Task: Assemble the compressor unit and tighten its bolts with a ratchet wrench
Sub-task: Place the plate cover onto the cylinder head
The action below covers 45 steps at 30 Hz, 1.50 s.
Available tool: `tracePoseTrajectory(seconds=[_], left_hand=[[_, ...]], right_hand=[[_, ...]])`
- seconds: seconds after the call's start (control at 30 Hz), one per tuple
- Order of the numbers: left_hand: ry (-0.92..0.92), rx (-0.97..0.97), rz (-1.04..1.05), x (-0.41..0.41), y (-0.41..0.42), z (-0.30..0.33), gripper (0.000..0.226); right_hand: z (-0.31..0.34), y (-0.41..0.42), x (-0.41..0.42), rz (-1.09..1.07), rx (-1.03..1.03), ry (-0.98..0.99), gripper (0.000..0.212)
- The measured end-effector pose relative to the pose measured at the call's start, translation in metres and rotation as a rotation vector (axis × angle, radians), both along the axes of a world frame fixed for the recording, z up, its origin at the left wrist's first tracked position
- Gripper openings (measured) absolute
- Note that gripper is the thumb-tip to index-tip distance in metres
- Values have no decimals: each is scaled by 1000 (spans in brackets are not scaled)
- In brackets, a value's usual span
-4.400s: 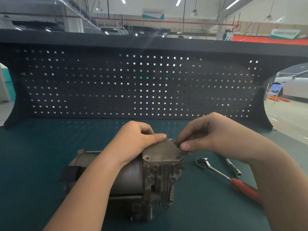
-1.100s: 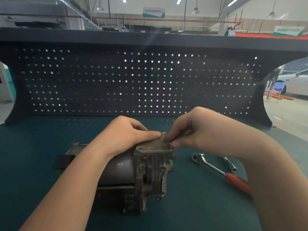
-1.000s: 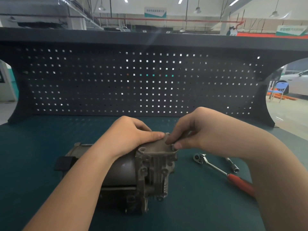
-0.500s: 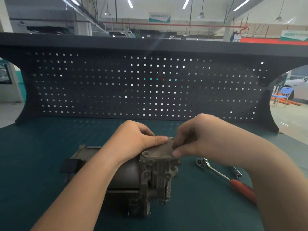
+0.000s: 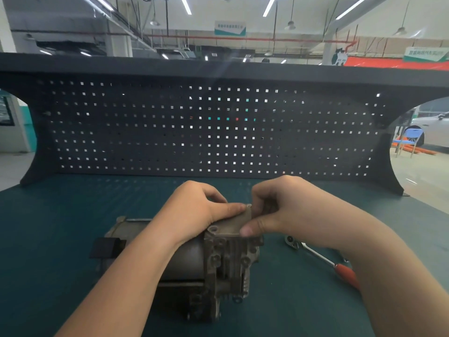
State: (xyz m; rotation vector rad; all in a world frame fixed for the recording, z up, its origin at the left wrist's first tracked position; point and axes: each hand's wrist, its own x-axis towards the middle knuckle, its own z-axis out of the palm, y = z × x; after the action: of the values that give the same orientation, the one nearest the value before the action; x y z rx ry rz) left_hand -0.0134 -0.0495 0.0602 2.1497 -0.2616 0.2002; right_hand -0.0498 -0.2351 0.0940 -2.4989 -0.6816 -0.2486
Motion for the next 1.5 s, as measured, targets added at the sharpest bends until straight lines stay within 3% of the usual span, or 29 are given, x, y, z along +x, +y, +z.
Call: tracePoseTrajectory(seconds=[0.1,0.3,0.53,0.73,0.97,1.13,1.37,1.5], left_hand=[[4,-4,-6,-1,1,-1,36],[21,-6,14,-1,0,-1,45],[34,-19,13,-2,-1,0,50],[19,-4,7,-1,-1,0,40],[14,13,34,-3,-1,1,40],[16,14,22,-3,-1,2,38],[11,5,23,-2,-1,1,41],[9,8,20,-1,-1,1,41]], right_hand=[[-3,-4,6,15,39,58,36],[-2,-25,9,304,219,366,24],[-14,-23,21,362,414,445,15],[-18,-24,25,425,413,466,22],[-23,-23,30,419,472,456,7],[-23,-25,31,422,446,459,24],[-20,-23,28,425,428,451,12],[-20,-22,27,393,360,400,21]])
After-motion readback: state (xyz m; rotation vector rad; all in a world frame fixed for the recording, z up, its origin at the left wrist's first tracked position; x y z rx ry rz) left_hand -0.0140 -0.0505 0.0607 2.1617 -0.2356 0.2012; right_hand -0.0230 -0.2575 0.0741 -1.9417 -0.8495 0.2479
